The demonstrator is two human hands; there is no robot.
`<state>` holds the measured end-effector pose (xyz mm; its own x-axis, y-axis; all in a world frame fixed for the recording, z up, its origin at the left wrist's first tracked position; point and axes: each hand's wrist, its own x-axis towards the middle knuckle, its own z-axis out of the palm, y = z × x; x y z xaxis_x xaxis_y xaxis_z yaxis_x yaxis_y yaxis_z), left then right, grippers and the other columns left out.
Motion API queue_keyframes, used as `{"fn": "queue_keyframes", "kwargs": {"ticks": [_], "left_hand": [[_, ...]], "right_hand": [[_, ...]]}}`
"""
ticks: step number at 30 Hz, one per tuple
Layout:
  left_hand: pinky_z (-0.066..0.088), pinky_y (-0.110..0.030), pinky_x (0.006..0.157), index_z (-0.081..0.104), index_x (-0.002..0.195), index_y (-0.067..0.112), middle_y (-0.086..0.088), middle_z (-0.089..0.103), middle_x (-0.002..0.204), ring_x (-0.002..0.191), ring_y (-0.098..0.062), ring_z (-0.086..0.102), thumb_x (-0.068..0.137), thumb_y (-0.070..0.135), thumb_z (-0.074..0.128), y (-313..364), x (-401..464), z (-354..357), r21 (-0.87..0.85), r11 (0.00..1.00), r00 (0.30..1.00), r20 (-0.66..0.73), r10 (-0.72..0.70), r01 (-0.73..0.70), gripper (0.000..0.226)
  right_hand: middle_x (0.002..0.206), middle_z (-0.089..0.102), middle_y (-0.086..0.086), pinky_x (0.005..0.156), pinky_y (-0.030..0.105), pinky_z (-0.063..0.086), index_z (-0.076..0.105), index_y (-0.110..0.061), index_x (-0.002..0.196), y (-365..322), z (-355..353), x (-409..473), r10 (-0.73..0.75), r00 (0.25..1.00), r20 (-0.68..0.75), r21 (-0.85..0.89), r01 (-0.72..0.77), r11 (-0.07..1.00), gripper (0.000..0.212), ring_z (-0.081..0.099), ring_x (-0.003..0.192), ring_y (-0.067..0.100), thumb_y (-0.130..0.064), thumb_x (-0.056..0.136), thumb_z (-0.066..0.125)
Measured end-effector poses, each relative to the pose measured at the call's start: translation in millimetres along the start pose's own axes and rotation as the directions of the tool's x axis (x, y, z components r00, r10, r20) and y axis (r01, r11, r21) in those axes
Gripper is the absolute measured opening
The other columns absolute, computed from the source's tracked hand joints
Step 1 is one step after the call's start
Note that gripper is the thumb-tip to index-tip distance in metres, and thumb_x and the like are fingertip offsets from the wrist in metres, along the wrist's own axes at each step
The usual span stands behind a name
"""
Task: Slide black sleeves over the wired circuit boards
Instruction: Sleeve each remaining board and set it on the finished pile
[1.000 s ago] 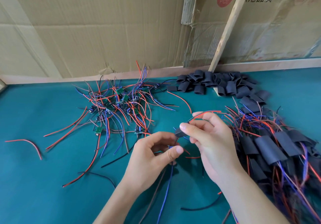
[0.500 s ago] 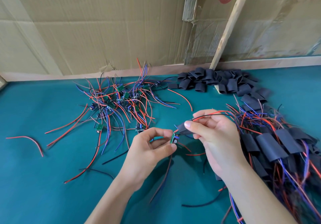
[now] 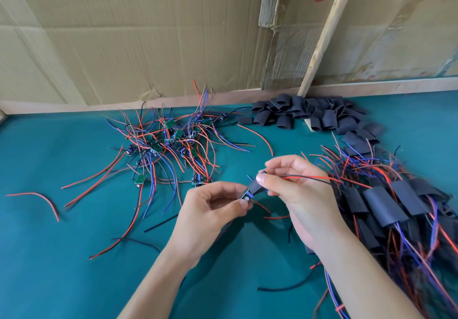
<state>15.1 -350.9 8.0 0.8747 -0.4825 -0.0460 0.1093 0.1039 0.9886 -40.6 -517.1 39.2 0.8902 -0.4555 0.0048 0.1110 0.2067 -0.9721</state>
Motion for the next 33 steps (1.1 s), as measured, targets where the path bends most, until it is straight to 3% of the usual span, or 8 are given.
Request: {"fn": "queue_keyframes", "kwargs": {"ticks": [7,16,22,26,31,33], "left_hand": [[0.061,-0.03,0.084,0.08,0.092,0.026,-0.007,0.079,0.091,0.091,-0.034,0.075,0.085,0.0,0.076,-1.6,-0.1,1.4,0.032,0.999,1.0,0.011,0.008,-0.008,0.027],[0.059,-0.024,0.076,0.078,0.094,0.014,-0.011,0.078,0.092,0.087,-0.029,0.077,0.088,-0.002,0.073,-4.1,1.1,1.0,-0.014,1.0,0.999,0.047,0.021,-0.02,0.018],[0.06,-0.026,0.075,0.07,0.105,0.003,-0.02,0.076,0.097,0.088,-0.031,0.077,0.089,-0.007,0.07,-7.5,2.2,-0.2,-0.053,0.998,1.0,0.011,0.023,-0.023,0.019],[0.061,-0.027,0.073,0.071,0.104,0.002,-0.018,0.077,0.092,0.084,-0.03,0.077,0.09,-0.001,0.071,-7.7,2.4,0.1,-0.041,0.999,0.999,0.031,0.019,-0.017,0.014],[0.059,-0.041,0.078,0.076,0.094,0.022,-0.011,0.076,0.082,0.081,-0.041,0.07,0.091,0.02,0.074,-9.4,2.3,-2.2,0.083,0.993,0.996,0.032,0.08,-0.083,0.004],[0.058,-0.039,0.076,0.075,0.092,0.024,-0.01,0.076,0.08,0.075,-0.037,0.069,0.087,0.027,0.072,-10.1,3.6,-2.9,0.11,0.99,0.996,0.017,0.09,-0.091,0.006]], "right_hand": [[0.082,0.077,0.006,0.061,0.017,0.05,0.077,-0.023,0.082,1.4,0.5,-0.7,-0.019,1.0,0.003,-0.078,0.019,0.997,0.02,0.07,0.072,0.012,-0.015,0.064,0.084],[0.077,0.076,0.007,0.062,0.019,0.051,0.076,-0.019,0.08,3.9,-1.2,0.5,-0.107,0.994,-0.021,-0.141,0.103,0.985,0.018,0.069,0.068,0.013,-0.014,0.065,0.084],[0.075,0.073,0.005,0.057,0.018,0.05,0.074,-0.012,0.082,10.1,5.3,-2.7,-0.024,1.0,-0.002,-0.126,0.024,0.992,0.02,0.065,0.062,0.012,0.001,0.074,0.087],[0.071,0.07,0.004,0.058,0.02,0.049,0.071,-0.01,0.083,8.3,4.3,-2.1,0.064,0.998,-0.017,-0.052,-0.065,0.997,0.014,0.058,0.057,0.014,-0.003,0.08,0.082],[0.077,0.073,0.006,0.058,0.022,0.05,0.069,-0.01,0.085,10.3,8.0,-4.3,0.154,0.988,0.002,0.009,-0.154,0.988,0.01,0.067,0.069,0.015,-0.006,0.086,0.078],[0.076,0.072,0.008,0.057,0.023,0.052,0.067,-0.01,0.085,11.7,8.8,-4.5,0.168,0.986,0.003,0.008,-0.168,0.986,0.012,0.066,0.068,0.016,-0.009,0.088,0.078]]}}
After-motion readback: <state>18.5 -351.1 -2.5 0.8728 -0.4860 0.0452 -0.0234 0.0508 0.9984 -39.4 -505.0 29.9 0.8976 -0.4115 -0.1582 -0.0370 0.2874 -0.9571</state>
